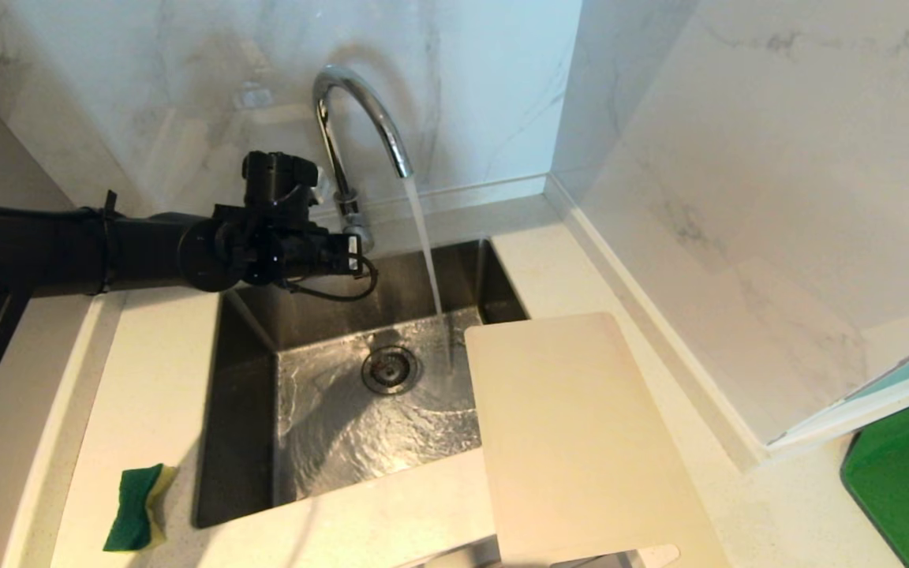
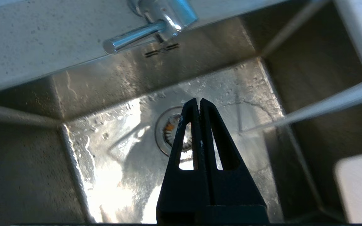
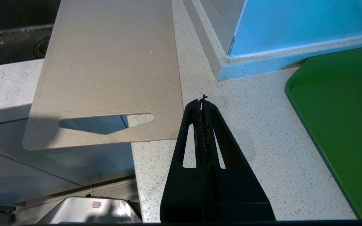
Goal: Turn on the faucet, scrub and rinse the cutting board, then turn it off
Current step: Turn off the tap
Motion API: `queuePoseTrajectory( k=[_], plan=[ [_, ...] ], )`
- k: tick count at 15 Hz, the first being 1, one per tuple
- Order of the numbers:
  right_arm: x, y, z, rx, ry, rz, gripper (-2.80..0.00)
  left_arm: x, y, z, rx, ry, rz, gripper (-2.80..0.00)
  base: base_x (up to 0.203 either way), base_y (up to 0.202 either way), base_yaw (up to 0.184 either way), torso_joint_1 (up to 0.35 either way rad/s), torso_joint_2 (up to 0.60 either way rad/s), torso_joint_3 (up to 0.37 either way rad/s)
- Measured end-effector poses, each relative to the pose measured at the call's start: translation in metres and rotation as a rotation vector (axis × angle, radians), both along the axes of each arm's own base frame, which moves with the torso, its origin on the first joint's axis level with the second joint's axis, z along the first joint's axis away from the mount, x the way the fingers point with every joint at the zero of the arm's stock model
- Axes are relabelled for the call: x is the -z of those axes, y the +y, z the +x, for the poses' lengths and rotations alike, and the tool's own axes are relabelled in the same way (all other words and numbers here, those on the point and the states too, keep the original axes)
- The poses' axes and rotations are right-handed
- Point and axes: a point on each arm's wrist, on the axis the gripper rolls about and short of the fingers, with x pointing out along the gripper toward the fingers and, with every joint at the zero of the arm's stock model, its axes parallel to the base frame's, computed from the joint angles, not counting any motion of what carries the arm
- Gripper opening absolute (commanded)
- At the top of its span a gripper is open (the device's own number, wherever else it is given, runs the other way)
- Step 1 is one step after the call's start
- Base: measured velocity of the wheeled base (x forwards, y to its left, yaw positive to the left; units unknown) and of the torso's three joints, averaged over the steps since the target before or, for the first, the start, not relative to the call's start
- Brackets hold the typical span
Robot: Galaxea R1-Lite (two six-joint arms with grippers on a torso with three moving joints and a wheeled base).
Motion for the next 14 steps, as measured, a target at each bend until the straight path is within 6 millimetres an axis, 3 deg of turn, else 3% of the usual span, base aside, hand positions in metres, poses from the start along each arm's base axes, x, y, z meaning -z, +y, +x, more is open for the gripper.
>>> queuePoseTrajectory(
  k=[4,8,14],
  plan=[
    [0.000,0.000,0.000,0.000,0.000,0.000,-2.80,0.010,0.005,0.015,0.002,-0.008,0.018,-2.80,0.000,0.000,0.000,0.000,0.00,0.000],
    [0.000,0.000,0.000,0.001,0.000,0.000,-2.80,0.007,0.003,0.024,-0.004,-0.119,-0.010,-2.80,0.000,0.000,0.000,0.000,0.00,0.000],
    [0.000,0.000,0.000,0.001,0.000,0.000,-2.80,0.010,0.016,0.031,-0.036,-0.115,-0.008,-2.80,0.000,0.000,0.000,0.000,0.00,0.000]
  ],
)
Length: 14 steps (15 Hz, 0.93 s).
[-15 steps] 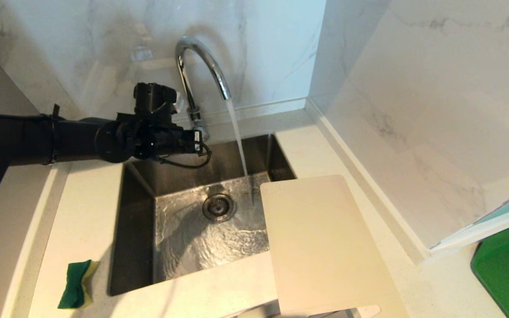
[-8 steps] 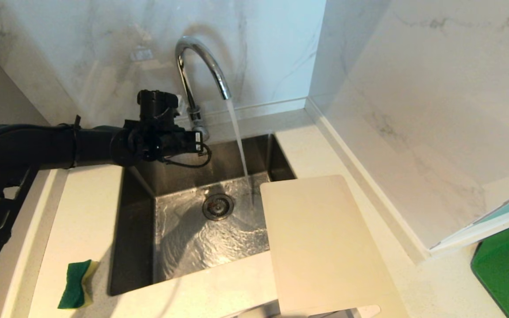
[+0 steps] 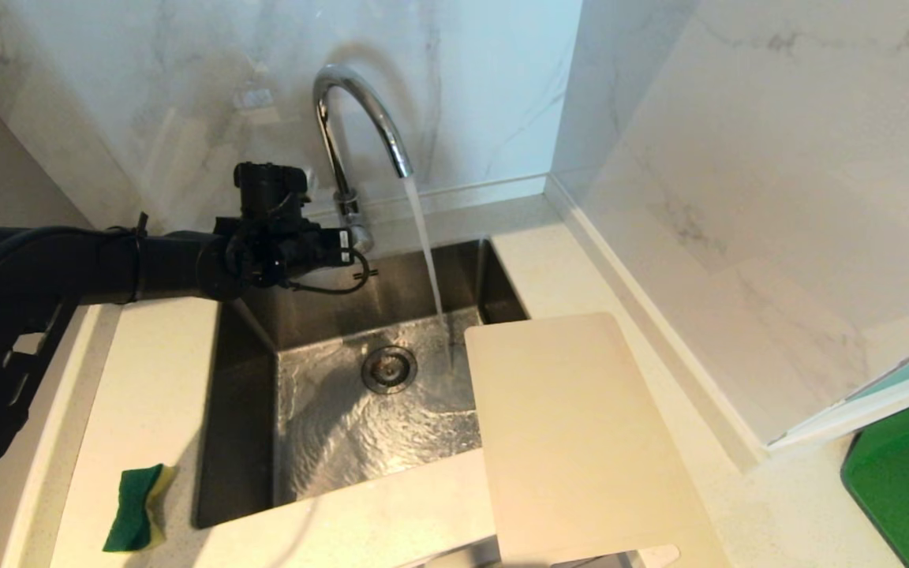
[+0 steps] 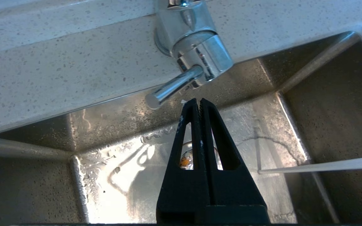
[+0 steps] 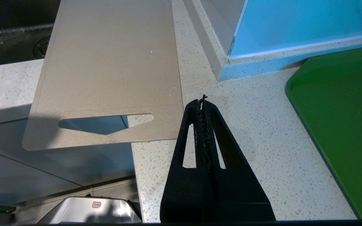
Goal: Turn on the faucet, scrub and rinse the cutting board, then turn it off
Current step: Turn off the tap
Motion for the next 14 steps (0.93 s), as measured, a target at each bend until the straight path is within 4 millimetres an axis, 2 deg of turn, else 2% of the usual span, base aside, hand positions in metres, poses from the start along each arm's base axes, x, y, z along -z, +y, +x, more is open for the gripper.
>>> queuePoseTrajectory(
  k=[14],
  plan=[
    [0.000,0.000,0.000,-0.002,0.000,0.000,-2.80,-0.001,0.012,0.006,-0.025,-0.026,-0.004,-2.80,0.000,0.000,0.000,0.000,0.00,0.000]
  ],
)
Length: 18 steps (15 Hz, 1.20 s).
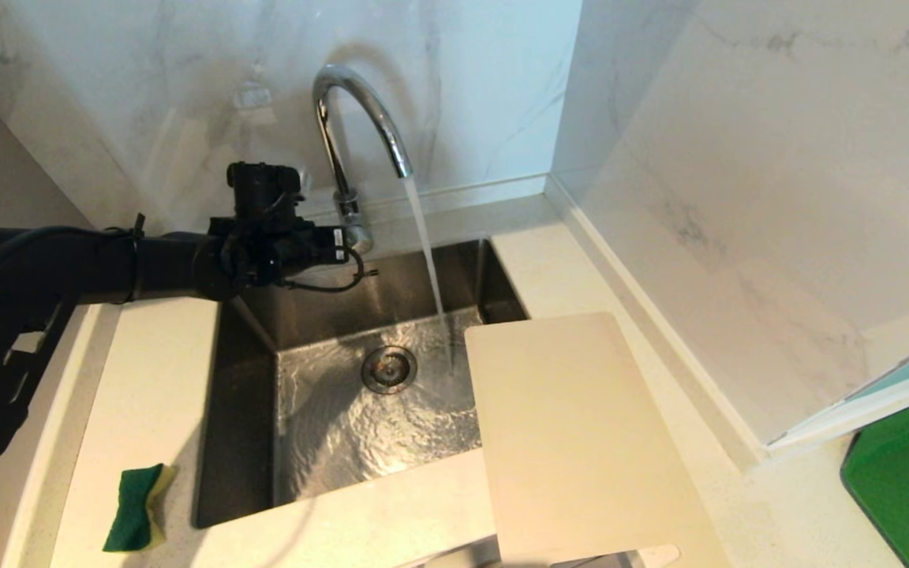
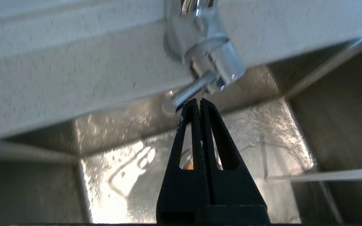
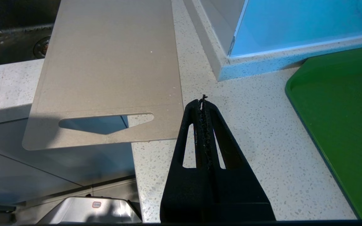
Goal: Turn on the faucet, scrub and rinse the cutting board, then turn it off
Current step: Turn off the tap
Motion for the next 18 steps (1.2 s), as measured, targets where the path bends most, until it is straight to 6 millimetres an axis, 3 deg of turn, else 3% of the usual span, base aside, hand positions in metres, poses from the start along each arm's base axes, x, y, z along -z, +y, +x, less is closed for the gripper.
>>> queuePoseTrajectory(
  k=[10,18],
  plan=[
    [0.000,0.000,0.000,0.002,0.000,0.000,-2.80,0.004,0.015,0.009,-0.034,-0.019,0.011,-2.80,0.000,0.000,0.000,0.000,0.00,0.000],
    [0.000,0.000,0.000,0.001,0.000,0.000,-2.80,0.000,0.014,0.010,-0.031,-0.070,-0.007,-2.80,0.000,0.000,0.000,0.000,0.00,0.000]
  ],
)
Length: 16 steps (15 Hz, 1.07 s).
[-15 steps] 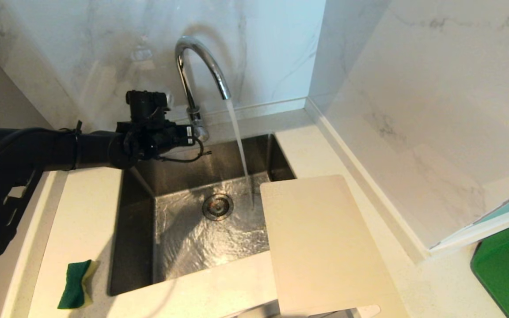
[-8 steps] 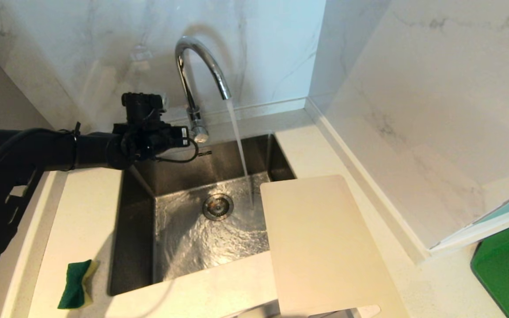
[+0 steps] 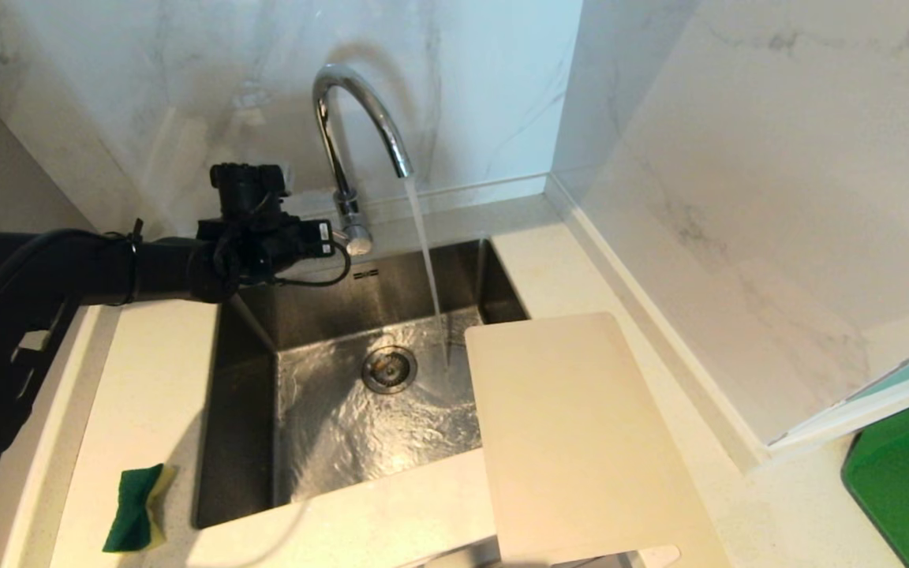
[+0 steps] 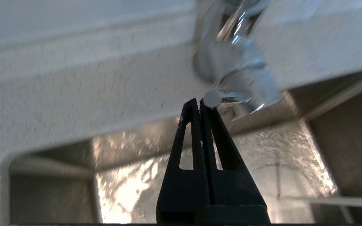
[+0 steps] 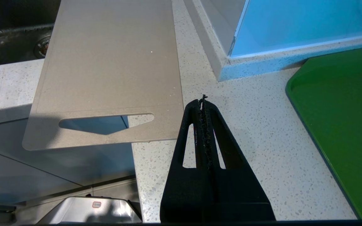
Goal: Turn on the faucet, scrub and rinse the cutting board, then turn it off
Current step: Turn off the tap
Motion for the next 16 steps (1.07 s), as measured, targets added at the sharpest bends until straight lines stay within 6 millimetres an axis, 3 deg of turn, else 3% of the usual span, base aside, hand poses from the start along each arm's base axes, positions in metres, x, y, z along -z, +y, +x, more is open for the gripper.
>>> queuePoseTrajectory(
  k=[16],
  plan=[
    [0.0000,0.0000,0.0000,0.000,0.000,0.000,-2.80,0.0046,0.0016,0.0002,-0.012,0.024,-0.002,-2.80,0.000,0.000,0.000,0.000,0.00,0.000]
  ],
)
